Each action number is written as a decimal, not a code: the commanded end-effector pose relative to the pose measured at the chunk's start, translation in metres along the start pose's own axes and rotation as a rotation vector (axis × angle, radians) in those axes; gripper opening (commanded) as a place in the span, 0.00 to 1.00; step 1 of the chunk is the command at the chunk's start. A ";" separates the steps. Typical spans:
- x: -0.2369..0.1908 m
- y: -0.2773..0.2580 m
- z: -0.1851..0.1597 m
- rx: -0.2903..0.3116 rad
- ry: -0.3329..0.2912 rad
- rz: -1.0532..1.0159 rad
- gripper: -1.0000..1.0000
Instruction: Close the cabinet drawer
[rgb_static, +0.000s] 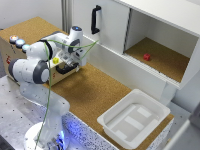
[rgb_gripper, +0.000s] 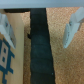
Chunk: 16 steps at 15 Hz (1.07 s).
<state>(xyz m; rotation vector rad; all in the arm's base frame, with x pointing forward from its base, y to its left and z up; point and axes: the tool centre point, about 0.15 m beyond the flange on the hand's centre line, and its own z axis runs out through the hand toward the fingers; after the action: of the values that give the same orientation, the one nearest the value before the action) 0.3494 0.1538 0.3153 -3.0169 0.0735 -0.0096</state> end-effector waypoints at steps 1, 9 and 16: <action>0.010 0.001 0.011 0.047 0.003 -0.024 0.00; 0.009 -0.002 0.012 0.032 -0.014 -0.133 0.00; 0.008 -0.010 0.015 0.002 -0.040 -0.179 0.00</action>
<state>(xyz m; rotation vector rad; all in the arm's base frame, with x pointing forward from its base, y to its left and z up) 0.3544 0.1551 0.3102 -3.0073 -0.1190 -0.0243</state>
